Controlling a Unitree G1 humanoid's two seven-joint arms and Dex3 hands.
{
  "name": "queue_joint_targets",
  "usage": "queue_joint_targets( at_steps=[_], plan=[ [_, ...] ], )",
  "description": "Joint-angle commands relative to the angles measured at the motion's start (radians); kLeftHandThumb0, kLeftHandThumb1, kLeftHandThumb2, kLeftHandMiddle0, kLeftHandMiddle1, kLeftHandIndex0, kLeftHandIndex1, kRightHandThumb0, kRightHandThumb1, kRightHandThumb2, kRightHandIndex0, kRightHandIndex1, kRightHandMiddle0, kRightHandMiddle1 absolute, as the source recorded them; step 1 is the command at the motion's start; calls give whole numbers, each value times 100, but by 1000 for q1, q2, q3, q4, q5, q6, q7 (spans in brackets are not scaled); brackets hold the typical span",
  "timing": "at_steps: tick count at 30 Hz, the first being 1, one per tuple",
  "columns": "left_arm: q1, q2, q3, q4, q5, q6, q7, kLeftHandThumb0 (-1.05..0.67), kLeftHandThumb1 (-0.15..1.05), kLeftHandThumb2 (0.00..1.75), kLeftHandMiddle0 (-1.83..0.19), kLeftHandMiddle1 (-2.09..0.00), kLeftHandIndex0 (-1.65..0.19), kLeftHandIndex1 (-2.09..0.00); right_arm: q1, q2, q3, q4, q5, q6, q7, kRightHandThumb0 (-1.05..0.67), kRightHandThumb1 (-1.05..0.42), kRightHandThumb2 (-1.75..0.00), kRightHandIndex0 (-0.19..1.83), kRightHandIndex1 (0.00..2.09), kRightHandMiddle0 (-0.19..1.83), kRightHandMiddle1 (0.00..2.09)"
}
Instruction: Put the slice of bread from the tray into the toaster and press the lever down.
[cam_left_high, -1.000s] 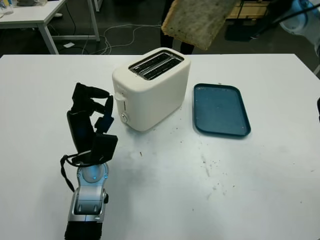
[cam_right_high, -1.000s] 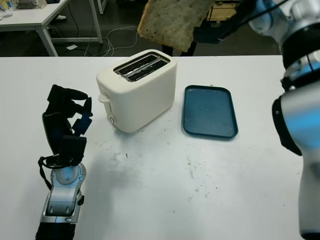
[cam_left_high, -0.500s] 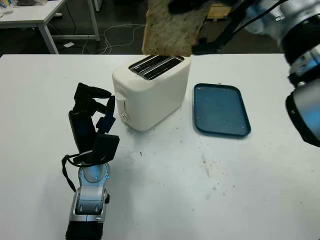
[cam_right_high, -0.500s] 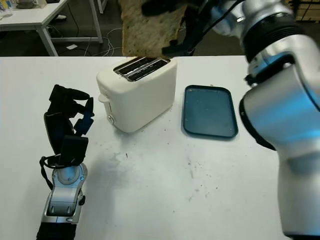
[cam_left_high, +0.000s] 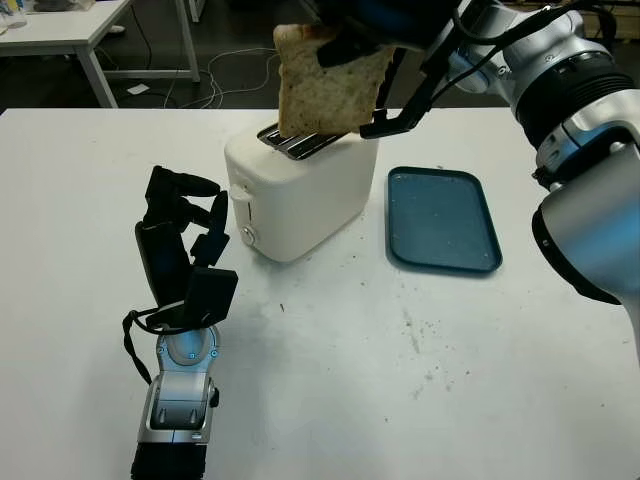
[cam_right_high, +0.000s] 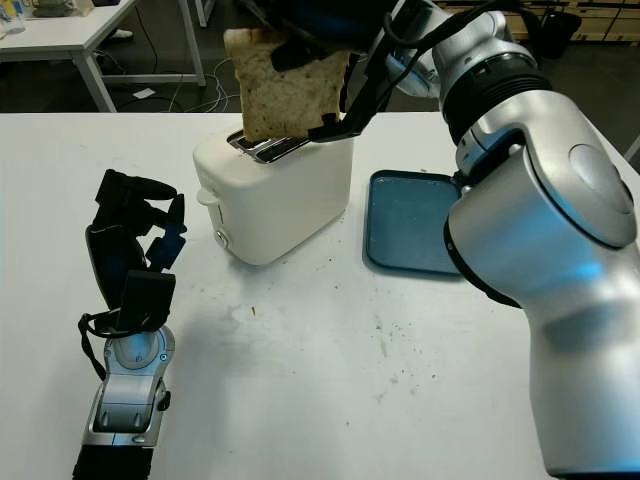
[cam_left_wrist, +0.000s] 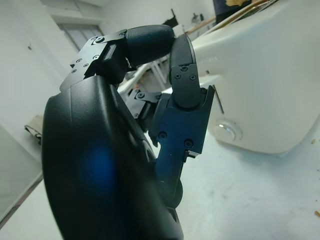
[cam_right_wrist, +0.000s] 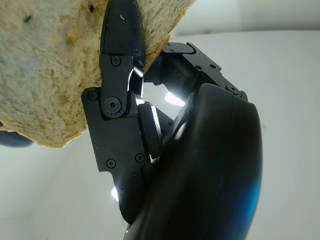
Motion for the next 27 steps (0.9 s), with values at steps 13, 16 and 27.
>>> queue_joint_targets(
  at_steps=[13,16,27],
  plan=[
    [19,-7,6,-18,8,9,19,-45,92,38,-65,-175,-40,-169,-31,1,115,7,-89,34,-44,-52,-92,-33,116,175,82,154],
    [19,-7,4,-17,9,7,20,-45,92,38,-66,-175,-40,-169,-37,0,147,9,-119,25,-58,-51,-92,-32,115,175,80,172],
    [19,-5,3,-14,10,2,21,-44,92,39,-66,-175,-40,-169,-46,17,254,13,-219,41,-149,-55,-92,-23,118,175,79,168]
  ],
)
